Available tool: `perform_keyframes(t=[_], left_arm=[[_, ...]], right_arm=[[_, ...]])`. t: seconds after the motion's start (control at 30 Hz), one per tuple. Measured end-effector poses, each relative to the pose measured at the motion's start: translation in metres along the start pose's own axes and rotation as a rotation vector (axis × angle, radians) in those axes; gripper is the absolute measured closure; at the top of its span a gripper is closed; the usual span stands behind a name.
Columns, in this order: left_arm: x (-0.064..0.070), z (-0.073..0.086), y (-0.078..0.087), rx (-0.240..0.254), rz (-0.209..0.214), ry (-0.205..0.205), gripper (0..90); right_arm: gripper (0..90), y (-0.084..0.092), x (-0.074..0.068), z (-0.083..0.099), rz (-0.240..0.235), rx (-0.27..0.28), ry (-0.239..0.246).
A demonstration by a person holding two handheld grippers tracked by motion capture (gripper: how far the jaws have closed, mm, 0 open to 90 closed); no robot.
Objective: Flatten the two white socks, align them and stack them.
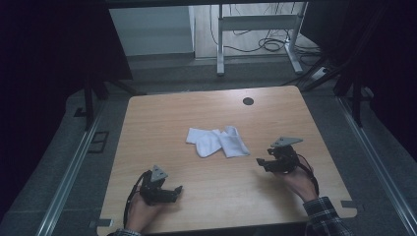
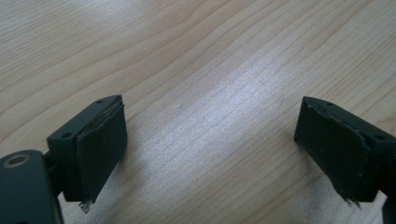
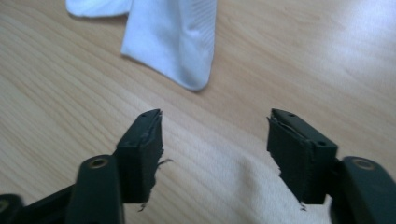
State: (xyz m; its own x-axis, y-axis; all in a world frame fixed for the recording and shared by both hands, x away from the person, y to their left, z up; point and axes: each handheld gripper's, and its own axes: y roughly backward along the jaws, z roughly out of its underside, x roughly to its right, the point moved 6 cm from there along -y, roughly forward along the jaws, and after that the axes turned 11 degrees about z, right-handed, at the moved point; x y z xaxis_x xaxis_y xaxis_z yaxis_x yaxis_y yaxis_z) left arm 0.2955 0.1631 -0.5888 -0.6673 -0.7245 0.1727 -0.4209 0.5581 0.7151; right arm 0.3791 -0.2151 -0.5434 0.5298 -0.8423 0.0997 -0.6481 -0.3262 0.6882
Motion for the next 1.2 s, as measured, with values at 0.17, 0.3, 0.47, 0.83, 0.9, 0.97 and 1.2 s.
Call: perform_keyframes(t=[0.17,0.3,0.47,0.83,0.9,0.97,1.2], left_arm=[[0.0,0.0,0.0,0.0,0.0,0.0,9.5],[0.0,0.0,0.0,0.0,0.0,0.0,9.5],[0.0,0.0,0.0,0.001,0.0,0.0,9.5],[0.0,0.0,0.0,0.002,0.0,0.001,9.5],[0.0,0.0,0.0,0.002,-0.001,0.0,9.5],[0.0,0.0,0.0,0.002,0.0,0.001,9.5],[0.0,0.0,0.0,0.001,0.0,0.0,9.5]], right_arm=[[42.5,-0.005,-0.003,-0.012,-0.013,0.015,0.015],[45.1,-0.016,-0.008,-0.021,-0.021,0.021,0.026],[45.1,-0.031,-0.016,-0.031,-0.029,0.016,0.037],[56.6,-0.065,-0.03,-0.038,-0.003,-0.037,0.092],[64.0,-0.068,-0.031,-0.038,-0.008,-0.041,0.089],[68.3,-0.068,-0.031,-0.038,-0.009,-0.042,0.092],[84.8,-0.061,-0.034,-0.043,-0.017,-0.051,0.104]])
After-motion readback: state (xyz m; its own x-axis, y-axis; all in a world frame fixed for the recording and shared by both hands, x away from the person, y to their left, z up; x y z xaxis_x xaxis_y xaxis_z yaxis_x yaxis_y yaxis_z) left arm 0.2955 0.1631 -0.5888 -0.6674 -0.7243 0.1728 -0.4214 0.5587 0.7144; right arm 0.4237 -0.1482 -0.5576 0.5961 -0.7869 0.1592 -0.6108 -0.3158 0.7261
